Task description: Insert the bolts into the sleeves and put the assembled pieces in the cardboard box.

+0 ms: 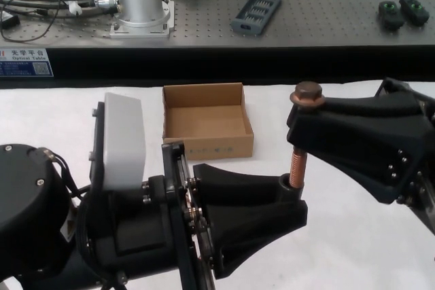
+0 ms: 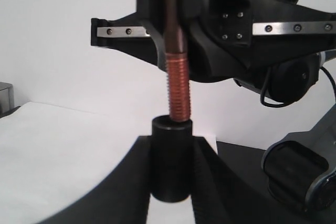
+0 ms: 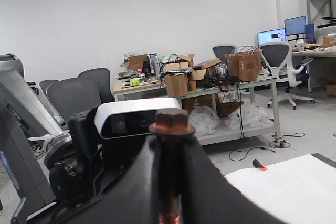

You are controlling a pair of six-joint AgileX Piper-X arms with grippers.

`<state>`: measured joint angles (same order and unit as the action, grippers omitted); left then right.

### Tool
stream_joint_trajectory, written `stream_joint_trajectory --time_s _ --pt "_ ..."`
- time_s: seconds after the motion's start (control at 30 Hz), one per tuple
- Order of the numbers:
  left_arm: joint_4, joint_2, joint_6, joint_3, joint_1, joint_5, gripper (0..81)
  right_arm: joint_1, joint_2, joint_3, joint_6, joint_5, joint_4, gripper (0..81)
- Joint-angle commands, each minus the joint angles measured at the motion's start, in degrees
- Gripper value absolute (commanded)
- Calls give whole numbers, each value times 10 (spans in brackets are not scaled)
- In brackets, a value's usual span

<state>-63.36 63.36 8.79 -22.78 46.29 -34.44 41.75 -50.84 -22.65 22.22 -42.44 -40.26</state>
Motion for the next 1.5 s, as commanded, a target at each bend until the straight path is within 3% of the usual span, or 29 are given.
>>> stream_joint_trajectory --time_s 0.0,0.53,0.63,0.73,0.77,1.17,1.33,1.47 --pt "-27 -4 2 -7 3 -6 6 -2 -7 -4 1 -15 13 11" --pt "-27 -4 2 -7 3 -5 6 -2 -43 -4 1 -62 9 0" --pt "-29 -4 2 -7 3 -1 6 -2 -43 -4 1 -85 9 119" --pt "-31 -4 2 -7 3 15 6 -2 -43 -4 1 -82 10 321" --pt "-31 -4 2 -7 3 22 6 -2 -43 -4 5 -76 11 338" --pt "-46 -4 2 -7 3 73 6 -12 -37 -4 12 -69 9 338" --pt "-47 -4 2 -7 3 159 6 -51 -4 -4 10 -56 10 338" --pt "-35 -4 12 -12 3 184 6 -98 34 -4 12 -60 41 338"
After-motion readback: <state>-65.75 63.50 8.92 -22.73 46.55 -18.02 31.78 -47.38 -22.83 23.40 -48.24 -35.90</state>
